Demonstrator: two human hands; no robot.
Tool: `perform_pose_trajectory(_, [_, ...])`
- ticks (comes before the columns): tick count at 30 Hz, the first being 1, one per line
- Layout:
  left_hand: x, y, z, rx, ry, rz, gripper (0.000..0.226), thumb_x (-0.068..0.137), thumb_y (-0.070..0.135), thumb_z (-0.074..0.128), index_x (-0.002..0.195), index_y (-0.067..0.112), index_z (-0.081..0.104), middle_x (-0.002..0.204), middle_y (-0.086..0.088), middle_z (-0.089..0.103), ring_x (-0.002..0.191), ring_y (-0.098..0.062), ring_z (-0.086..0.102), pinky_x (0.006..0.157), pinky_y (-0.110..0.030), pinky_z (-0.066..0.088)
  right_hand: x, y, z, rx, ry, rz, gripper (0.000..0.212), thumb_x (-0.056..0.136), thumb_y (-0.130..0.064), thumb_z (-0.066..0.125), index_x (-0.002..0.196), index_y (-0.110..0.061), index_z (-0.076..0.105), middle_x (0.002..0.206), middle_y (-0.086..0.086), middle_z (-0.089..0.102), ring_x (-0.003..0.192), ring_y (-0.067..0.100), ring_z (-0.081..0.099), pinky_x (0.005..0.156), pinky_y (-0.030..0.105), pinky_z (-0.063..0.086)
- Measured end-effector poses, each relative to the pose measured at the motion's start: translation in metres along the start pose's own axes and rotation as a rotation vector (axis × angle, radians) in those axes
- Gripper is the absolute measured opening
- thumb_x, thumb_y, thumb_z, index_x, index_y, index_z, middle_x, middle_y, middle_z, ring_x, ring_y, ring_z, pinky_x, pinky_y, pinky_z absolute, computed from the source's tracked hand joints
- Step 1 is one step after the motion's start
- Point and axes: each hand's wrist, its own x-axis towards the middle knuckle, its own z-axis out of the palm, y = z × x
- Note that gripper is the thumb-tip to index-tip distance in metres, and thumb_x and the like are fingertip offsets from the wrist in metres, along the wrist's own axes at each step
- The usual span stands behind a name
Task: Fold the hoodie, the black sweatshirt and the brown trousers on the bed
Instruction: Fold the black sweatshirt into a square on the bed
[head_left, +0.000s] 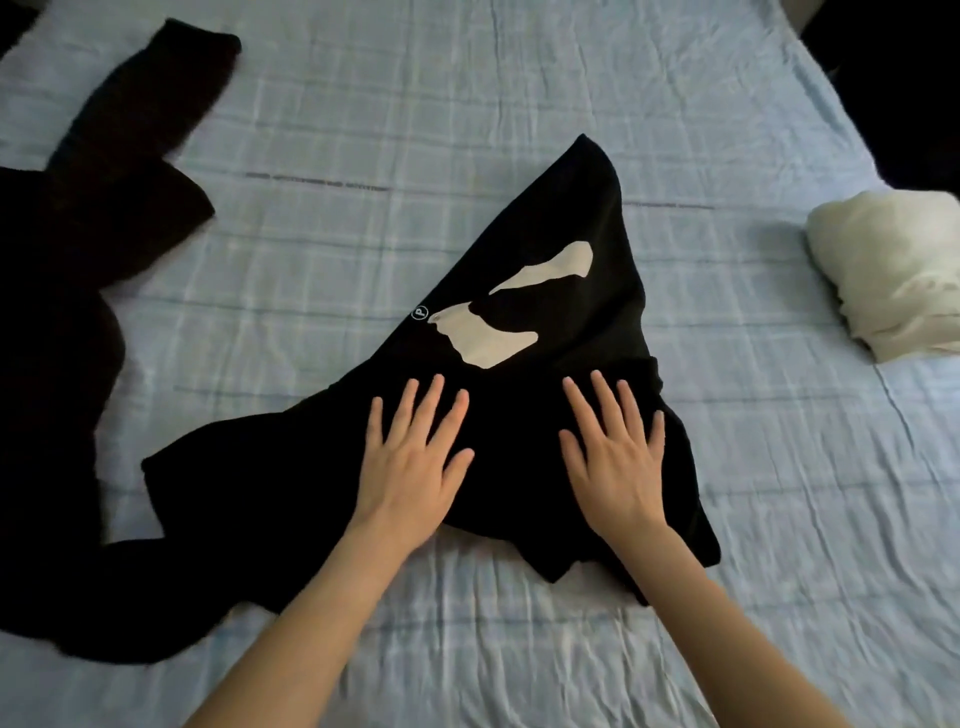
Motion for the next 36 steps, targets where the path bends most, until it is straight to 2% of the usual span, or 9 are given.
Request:
perform_pose_trajectory(7, [0.022, -0.028, 0.099, 0.059, -0.160, -0.105, 0.065, 0.095, 0.053, 0.016, 0.155, 0.029, 0.017, 0.161, -0.004, 0.024, 0.148, -0.032, 0.021, 0.113, -0.062, 0.020, 0.012, 0.036, 0.076, 0.021, -0.178, -0.010, 0.063, 0.099, -0.055, 0.009, 0.159, -0.036, 0.014, 0.167, -0.006, 0.016, 0.153, 0.017, 0.014, 0.122, 0.055, 0.006])
perform_pose_trajectory(12, [0.022, -0.005, 0.077, -0.009, -0.182, -0.260, 0.060, 0.102, 0.044, 0.028, 0.157, 0.029, 0.011, 0.164, -0.007, 0.012, 0.150, -0.031, 0.013, 0.118, -0.055, 0.018, 0.000, 0.051, 0.043, 0.189, -0.011, -0.188, 0.052, 0.106, -0.045, 0.029, 0.157, -0.035, 0.025, 0.162, -0.006, 0.030, 0.149, 0.019, 0.025, 0.114, 0.041, 0.031])
perform_pose_trajectory(16, [0.047, 0.074, 0.034, -0.219, 0.171, -0.140, 0.054, 0.096, 0.021, 0.055, 0.146, 0.008, 0.042, 0.150, -0.021, 0.039, 0.137, -0.038, 0.038, 0.112, -0.056, 0.033, 0.006, 0.111, 0.011, 0.319, 0.293, -0.021, 0.044, 0.104, -0.029, 0.044, 0.147, -0.022, 0.046, 0.144, -0.003, 0.052, 0.127, 0.018, 0.046, 0.103, 0.032, 0.040])
perform_pose_trajectory(19, [0.098, 0.141, 0.022, -0.382, 0.335, 0.115, 0.043, 0.096, 0.019, 0.058, 0.137, 0.008, 0.055, 0.143, -0.011, 0.051, 0.136, -0.028, 0.043, 0.116, -0.046, 0.031, 0.032, 0.147, 0.010, 0.639, -0.014, 0.216, 0.048, 0.105, -0.030, 0.046, 0.152, -0.029, 0.039, 0.146, -0.004, 0.048, 0.126, 0.017, 0.051, 0.104, 0.033, 0.044])
perform_pose_trajectory(25, [0.201, 0.212, 0.059, -0.170, -0.001, 0.202, 0.054, 0.095, 0.042, 0.056, 0.144, 0.021, 0.046, 0.155, 0.003, 0.038, 0.147, -0.019, 0.022, 0.121, -0.043, 0.009, 0.028, 0.153, 0.035, 0.488, -0.149, 0.116, 0.063, 0.087, -0.064, 0.043, 0.145, -0.042, 0.034, 0.120, -0.013, 0.057, 0.100, 0.009, 0.059, 0.074, 0.022, 0.049])
perform_pose_trajectory(28, [0.209, 0.198, 0.079, -0.022, -0.055, 0.199, 0.047, 0.097, 0.040, 0.054, 0.141, 0.022, 0.051, 0.155, 0.006, 0.037, 0.148, -0.019, 0.021, 0.122, -0.044, 0.007, 0.008, 0.150, 0.045, 0.429, -0.158, 0.067, 0.050, 0.092, -0.049, 0.056, 0.138, -0.043, 0.037, 0.119, -0.014, 0.051, 0.093, 0.011, 0.060, 0.075, 0.031, 0.056])
perform_pose_trajectory(31, [0.200, 0.195, 0.079, -0.345, 0.006, 0.104, 0.032, 0.099, 0.024, 0.055, 0.128, 0.014, 0.064, 0.144, 0.002, 0.053, 0.142, -0.017, 0.035, 0.120, -0.034, 0.013, 0.011, 0.154, 0.039, 0.633, -0.129, 0.151, 0.026, 0.095, -0.024, 0.061, 0.117, -0.036, 0.054, 0.105, -0.008, 0.058, 0.084, 0.007, 0.060, 0.071, 0.019, 0.049])
perform_pose_trajectory(34, [0.192, 0.200, 0.048, -0.840, 0.208, -0.106, 0.025, 0.090, 0.016, 0.069, 0.114, 0.013, 0.073, 0.118, 0.003, 0.070, 0.117, -0.002, 0.059, 0.102, -0.008, 0.037, 0.011, 0.167, 0.014, 0.769, -0.062, 0.193, 0.025, 0.090, -0.013, 0.065, 0.101, -0.035, 0.062, 0.096, -0.011, 0.061, 0.084, -0.003, 0.058, 0.069, 0.008, 0.040])
perform_pose_trajectory(36, [0.188, 0.202, 0.023, -1.056, 0.303, -0.148, 0.022, 0.087, 0.017, 0.073, 0.109, 0.019, 0.075, 0.107, 0.010, 0.074, 0.107, 0.006, 0.062, 0.093, -0.007, 0.044, 0.002, 0.190, -0.014, 0.742, 0.055, 0.174, 0.028, 0.087, -0.013, 0.066, 0.095, -0.040, 0.064, 0.095, -0.019, 0.059, 0.087, -0.011, 0.056, 0.068, 0.007, 0.040])
